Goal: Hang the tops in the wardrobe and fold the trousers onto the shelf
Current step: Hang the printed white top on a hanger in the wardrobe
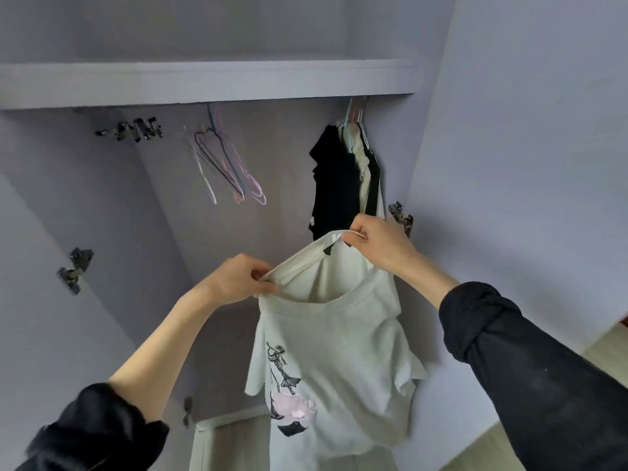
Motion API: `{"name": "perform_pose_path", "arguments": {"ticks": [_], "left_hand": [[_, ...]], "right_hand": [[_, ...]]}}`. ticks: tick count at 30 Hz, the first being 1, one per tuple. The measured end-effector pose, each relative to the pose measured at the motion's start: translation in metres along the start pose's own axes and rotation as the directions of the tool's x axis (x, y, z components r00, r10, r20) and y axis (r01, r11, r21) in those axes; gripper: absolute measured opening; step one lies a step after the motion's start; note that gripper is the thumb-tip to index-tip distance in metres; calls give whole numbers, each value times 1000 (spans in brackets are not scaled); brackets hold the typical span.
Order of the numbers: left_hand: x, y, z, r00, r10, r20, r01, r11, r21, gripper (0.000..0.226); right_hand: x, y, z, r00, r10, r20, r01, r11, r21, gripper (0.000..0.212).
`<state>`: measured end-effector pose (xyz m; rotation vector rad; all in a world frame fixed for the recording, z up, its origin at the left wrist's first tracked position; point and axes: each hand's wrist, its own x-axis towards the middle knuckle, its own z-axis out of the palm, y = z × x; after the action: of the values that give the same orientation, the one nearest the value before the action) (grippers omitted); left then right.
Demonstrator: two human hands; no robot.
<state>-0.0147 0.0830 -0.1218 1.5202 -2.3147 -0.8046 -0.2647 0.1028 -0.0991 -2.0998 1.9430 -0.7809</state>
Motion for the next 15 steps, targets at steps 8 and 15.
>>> {"name": "perform_pose_path", "arguments": {"ticks": [8,15], "left_hand": [[12,-17,-11,835,-112,-539,91,994,-65,9],[31,-52,-31,691,-242,-681,256,963,-83,20]], "right_hand": [[26,35,26,953,-41,300,113,967,-228,14],[77,22,51,873,299,385,-410,878,246,20]]}}
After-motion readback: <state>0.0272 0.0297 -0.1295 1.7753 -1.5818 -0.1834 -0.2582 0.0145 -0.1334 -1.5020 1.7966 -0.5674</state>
